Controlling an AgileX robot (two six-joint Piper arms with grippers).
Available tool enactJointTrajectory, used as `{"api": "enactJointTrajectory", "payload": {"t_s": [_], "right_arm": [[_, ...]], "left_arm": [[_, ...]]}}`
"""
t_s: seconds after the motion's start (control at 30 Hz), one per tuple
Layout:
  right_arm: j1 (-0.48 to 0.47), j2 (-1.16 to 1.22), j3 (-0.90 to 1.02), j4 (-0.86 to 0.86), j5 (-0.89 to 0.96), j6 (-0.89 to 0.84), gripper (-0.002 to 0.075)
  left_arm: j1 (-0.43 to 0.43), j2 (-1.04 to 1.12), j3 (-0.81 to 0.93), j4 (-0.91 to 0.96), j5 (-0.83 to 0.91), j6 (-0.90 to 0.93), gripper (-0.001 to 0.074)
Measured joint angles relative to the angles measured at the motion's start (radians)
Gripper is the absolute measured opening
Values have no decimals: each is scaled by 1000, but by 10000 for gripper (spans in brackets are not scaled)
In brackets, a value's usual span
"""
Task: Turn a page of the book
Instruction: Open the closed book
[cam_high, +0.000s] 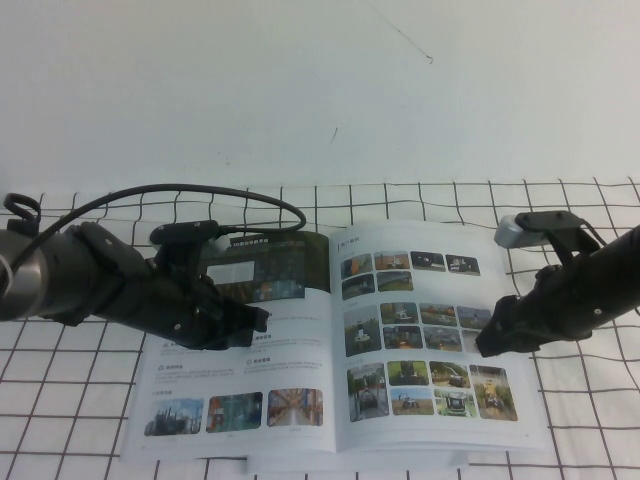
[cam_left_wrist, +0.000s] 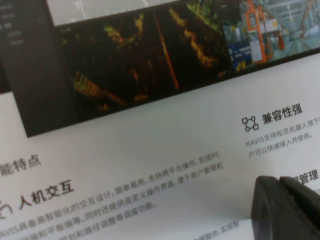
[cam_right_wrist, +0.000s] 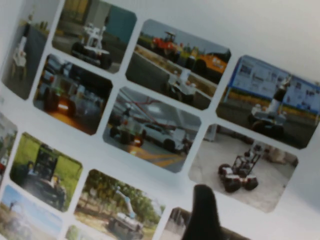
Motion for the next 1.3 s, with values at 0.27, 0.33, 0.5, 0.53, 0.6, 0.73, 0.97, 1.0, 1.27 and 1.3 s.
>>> {"api": "enactJointTrajectory", "payload": {"t_s": [0.27,0.33,0.5,0.53,0.6,0.73,0.97,1.0,1.27,1.3], "right_arm": [[0,41,-2,63,-13,1,503],[0,43,-6,97,-13,1,503],[0,52,-8,181,3,-38,503],[0,52,-8,201,6,-49,503],[0,52,-8,248,14,-69,503],[0,52,-8,357,42,-129,503],[0,52,-8,544,122,-244,503],[0,52,-8,567,137,-264,503],[0,52,-8,753,330,-410,503],[0,52,-8,768,348,-418,503]], "left_arm": [[0,0,0,0,3,0,-3],[0,0,0,0,3,0,-4],[0,0,0,0,6,0,-3],[0,0,0,0,6,0,-3],[0,0,0,0,6,0,-3],[0,0,0,0,6,0,-3],[-2,0,0,-6,6,-1,-3],[-2,0,0,-6,6,-1,-3],[-2,0,0,-10,6,-1,-3],[-2,0,0,-10,6,-1,-3]]}}
